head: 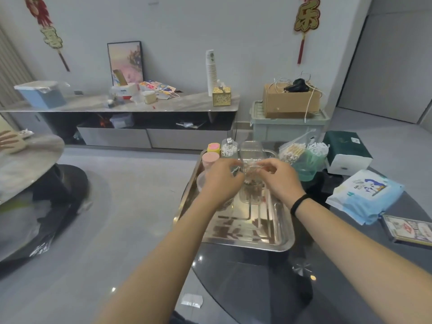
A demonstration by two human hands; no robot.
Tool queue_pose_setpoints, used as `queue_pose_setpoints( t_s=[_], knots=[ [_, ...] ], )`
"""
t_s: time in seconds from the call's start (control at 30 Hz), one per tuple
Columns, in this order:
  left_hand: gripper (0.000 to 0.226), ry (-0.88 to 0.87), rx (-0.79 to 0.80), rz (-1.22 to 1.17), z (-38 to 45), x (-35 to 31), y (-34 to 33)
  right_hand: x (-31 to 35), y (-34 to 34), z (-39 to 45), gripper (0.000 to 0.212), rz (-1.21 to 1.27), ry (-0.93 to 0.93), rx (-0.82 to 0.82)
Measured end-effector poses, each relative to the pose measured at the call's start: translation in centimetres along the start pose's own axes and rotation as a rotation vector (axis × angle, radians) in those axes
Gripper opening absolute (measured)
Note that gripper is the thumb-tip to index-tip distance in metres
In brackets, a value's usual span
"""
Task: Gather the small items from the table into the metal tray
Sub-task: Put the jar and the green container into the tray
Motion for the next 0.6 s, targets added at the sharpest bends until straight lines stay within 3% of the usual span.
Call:
queue_pose_setpoints(
  t_s=[0.23,0.4,0.6],
  knots=[
    [0.036,-0.15,0.135,0.059,6.9,-5.0,-6.5,-3.2,8.4,3.9,0.022,-0.114,-0.084,-0.18],
    [0.039,-0.207,0.123,0.235,12.7,-5.9,-10.9,-5.3,11.3,7.7,0.03,-0.228,-0.116,-0.312],
    [0.046,-0.182,0.23,0.417,17.6,-3.7,-15.1,-5.9,11.5,12.8,0.057,-0.781,-0.001,-0.288]
  ],
)
Point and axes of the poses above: each hand's wrist, its own z-axis towards the middle knuckle, its own y-axis out of the back of the hand, x = y × z, the point moved 5 cm from there along z, towards the middle knuckle, and after that the axes turned 13 degrees about -y, right-handed, at the moved point
